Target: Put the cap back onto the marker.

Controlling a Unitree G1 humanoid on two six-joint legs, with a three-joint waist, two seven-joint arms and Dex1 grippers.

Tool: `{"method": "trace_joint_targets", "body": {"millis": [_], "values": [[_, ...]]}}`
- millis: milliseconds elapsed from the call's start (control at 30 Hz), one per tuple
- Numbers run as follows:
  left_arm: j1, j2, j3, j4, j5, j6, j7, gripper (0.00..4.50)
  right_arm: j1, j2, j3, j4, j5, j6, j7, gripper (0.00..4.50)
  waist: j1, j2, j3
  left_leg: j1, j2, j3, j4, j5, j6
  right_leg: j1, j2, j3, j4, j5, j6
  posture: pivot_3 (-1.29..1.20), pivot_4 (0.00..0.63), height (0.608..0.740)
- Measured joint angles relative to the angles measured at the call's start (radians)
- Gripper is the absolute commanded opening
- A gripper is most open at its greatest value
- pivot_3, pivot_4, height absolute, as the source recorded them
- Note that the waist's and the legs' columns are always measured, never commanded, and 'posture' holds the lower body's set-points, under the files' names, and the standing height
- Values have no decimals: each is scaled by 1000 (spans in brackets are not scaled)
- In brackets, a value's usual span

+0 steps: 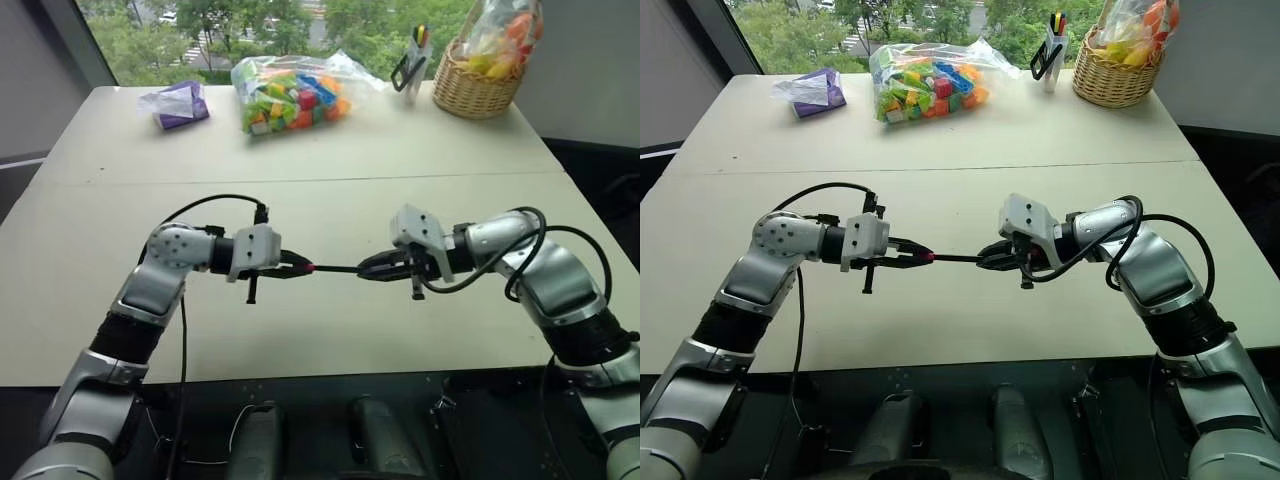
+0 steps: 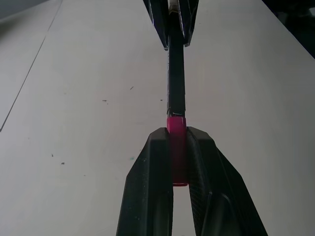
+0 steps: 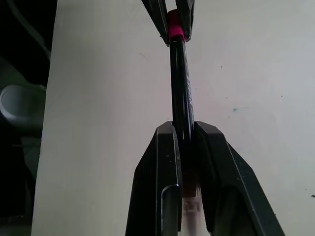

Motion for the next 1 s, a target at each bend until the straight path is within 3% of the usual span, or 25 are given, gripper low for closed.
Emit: {"method": "trace_joint_targets", "body": {"millis": [300,1000], "values": [[-9,0,2,21,1,-14,-8,0,-9,31,1,28,4,25,1,31,-1,0,0,0,0,0,0,0,0,0,0,0,0,0,0,0,150,740],[-30,12,-21,87,109,-91,-19,0,-73,123,101,145,-147,-56,21,31,-1,0,0,0,0,0,0,0,0,0,0,0,0,0,0,0,150,740]]}}
